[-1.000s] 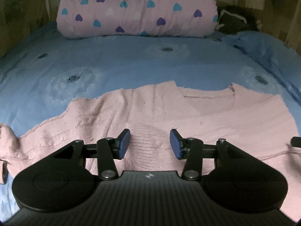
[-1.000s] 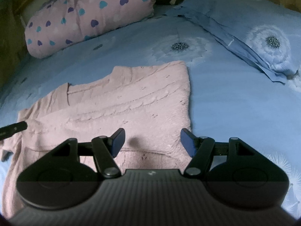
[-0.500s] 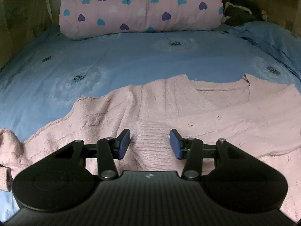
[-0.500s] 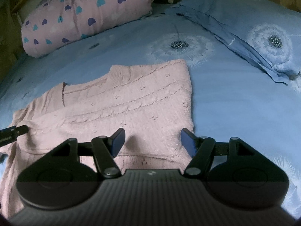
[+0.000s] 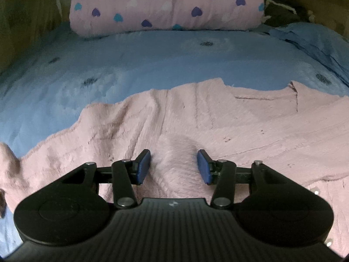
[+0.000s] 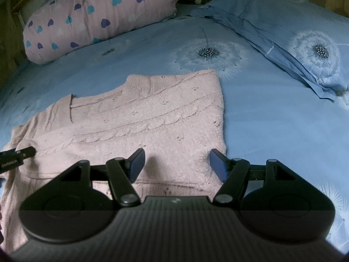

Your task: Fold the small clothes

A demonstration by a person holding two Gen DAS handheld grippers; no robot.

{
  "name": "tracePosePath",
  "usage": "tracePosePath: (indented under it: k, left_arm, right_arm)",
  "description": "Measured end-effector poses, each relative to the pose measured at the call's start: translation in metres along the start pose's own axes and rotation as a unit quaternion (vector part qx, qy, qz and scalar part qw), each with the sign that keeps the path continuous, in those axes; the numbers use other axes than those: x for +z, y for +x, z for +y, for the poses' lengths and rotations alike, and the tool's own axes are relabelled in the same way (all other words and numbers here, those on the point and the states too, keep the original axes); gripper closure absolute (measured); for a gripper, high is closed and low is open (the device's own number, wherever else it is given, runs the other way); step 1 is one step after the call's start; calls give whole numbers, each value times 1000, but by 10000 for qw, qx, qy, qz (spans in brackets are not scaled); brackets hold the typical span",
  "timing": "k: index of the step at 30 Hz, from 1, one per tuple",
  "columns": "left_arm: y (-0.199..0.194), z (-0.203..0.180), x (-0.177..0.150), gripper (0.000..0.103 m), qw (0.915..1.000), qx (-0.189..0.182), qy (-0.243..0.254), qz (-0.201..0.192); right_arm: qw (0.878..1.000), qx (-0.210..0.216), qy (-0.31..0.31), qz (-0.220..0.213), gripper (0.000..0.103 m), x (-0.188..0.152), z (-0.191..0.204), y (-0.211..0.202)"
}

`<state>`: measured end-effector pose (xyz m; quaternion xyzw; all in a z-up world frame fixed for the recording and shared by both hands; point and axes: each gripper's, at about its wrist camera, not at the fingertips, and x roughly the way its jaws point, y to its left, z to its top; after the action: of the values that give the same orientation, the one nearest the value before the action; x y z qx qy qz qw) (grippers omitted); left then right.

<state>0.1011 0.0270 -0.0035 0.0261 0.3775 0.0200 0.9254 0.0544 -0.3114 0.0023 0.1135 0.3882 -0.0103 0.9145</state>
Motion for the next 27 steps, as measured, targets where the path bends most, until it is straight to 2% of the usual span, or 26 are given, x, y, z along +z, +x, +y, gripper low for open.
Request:
tracePosePath:
  k: [3,9,11,12,13,16,19,25,27]
  left_arm:
    - [2,4,-1,48,9999,-60,-151,11]
    - [4,0,-3,49,9999,-56,-9,-130]
    - [4,0,-3,64,9997,-151,-80,-183]
    - [4,-1,-3,74,9995,-223,-70,-213]
    - [1,-3,-2,77,9994,-199,-18,-279]
    - [-8,-3,2,78,9980,-116,74,-614]
    - [-10,7,14,78,9970,-49,-130,-768]
    - [20,16,20,74,9995,-211,-206,-144]
    - [21,17,14,69,9994,-201,-222,-179]
  right_arm:
    - [10000,-7,-14,-34,35,2,1,0]
    - [9994,-124,-270,-198,36,19,8,8]
    - [9987,-143,-399,-278,36,24,10,14]
    - [9984,-159,-465,-295,36,26,10,17]
    - [9981,-185,-508,-305,36,27,10,21]
    - [9975,-271,-581,-299,36,28,11,32]
    - [9966,-316,-665,-372,36,28,14,34]
    - [9942,-493,-917,-263,35,25,17,53]
    - [9941,-470,-924,-313,33,22,15,55]
